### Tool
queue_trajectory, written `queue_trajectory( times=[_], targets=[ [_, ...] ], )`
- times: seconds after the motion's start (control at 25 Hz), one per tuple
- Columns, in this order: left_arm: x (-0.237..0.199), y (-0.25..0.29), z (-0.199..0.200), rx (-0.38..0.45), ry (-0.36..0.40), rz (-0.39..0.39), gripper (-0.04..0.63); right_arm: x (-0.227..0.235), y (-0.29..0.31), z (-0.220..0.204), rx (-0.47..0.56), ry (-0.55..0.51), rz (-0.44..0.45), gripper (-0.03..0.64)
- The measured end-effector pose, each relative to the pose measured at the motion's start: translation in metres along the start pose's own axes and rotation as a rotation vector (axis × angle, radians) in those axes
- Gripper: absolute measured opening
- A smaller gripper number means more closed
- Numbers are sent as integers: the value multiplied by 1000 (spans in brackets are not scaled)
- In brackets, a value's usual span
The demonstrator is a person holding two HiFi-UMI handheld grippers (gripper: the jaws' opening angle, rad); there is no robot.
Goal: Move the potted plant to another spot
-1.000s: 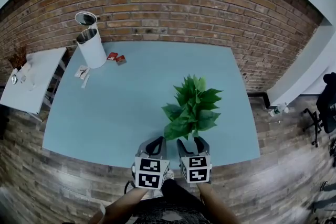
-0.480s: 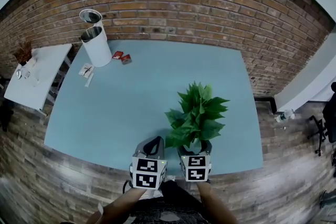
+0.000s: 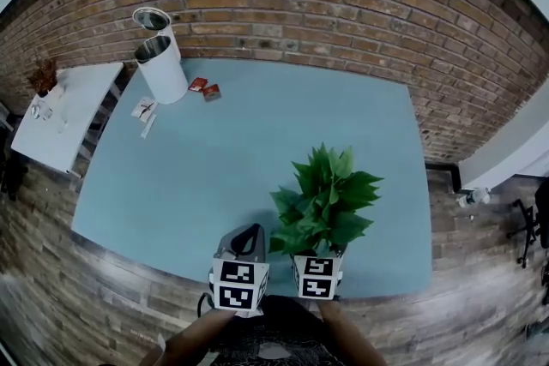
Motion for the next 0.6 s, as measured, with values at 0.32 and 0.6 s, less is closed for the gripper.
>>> queue_trajectory(
  times=[0.32, 0.6],
  targets=[
    [-9, 8, 6, 10, -14, 49, -3, 3, 14, 2, -1, 2, 32, 479],
    [-12, 14, 4, 0, -18, 55, -3, 5, 14, 7, 15, -14, 31, 483]
  ],
)
Point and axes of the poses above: the fingertips, and each gripper's own axes: y forward along the fingers, x to its right, z out of its top, the point moved 7 cm from there along -y, backward along the fingers, and after that the axes turned 11 degrees about -z, right-handed, at the moved point
